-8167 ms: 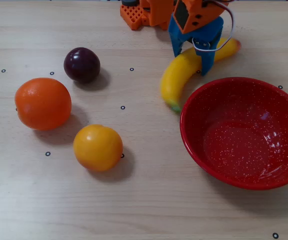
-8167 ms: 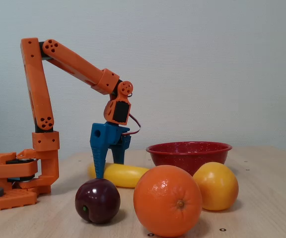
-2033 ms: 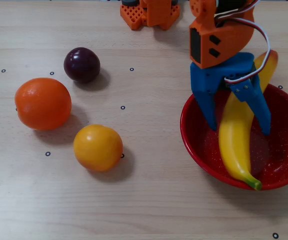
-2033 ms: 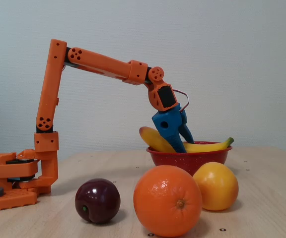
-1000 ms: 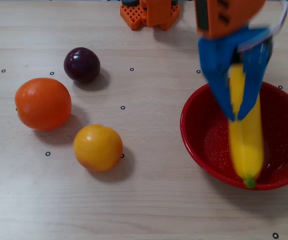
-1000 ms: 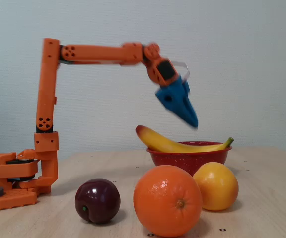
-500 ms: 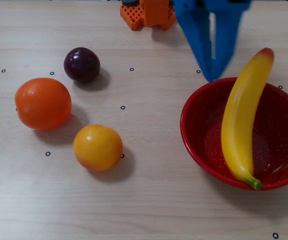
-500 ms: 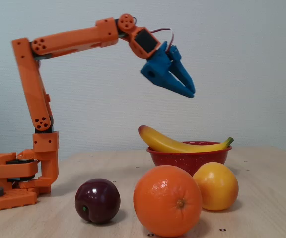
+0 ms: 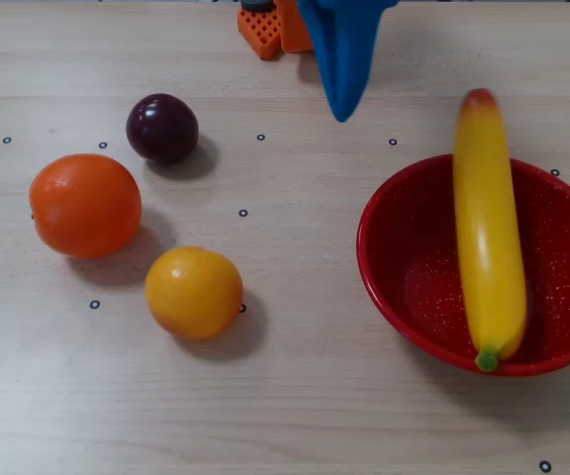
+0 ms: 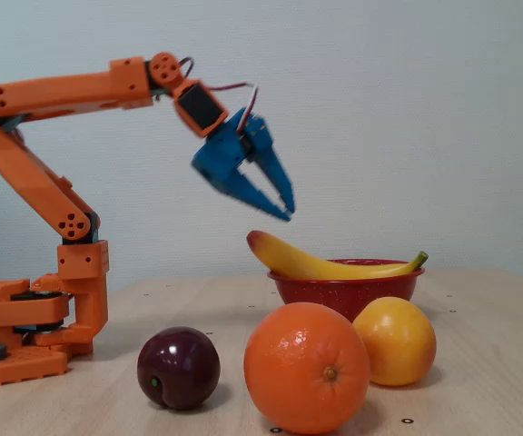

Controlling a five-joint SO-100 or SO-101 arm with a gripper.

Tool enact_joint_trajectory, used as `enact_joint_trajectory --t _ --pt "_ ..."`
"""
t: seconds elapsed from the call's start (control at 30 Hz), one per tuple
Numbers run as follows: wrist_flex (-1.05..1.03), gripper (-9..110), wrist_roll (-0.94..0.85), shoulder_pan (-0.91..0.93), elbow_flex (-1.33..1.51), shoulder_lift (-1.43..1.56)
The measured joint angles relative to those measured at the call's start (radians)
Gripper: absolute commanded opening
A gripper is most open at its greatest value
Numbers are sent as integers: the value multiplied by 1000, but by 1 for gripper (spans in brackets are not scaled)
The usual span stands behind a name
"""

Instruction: Put banana in the red bowl.

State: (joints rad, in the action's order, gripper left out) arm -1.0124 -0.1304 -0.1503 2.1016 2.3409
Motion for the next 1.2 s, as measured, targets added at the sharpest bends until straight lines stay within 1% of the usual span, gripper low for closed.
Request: enact_joint_trajectory --t 0.37,0.53,0.83,1.0,1.2 --pt "0 0 38 -5 356 321" --pt "0 0 83 31 486 436" --pt "-3 0 74 23 742 667" --pt "-31 0 78 58 877 811" --pt "-75 0 74 57 923 928"
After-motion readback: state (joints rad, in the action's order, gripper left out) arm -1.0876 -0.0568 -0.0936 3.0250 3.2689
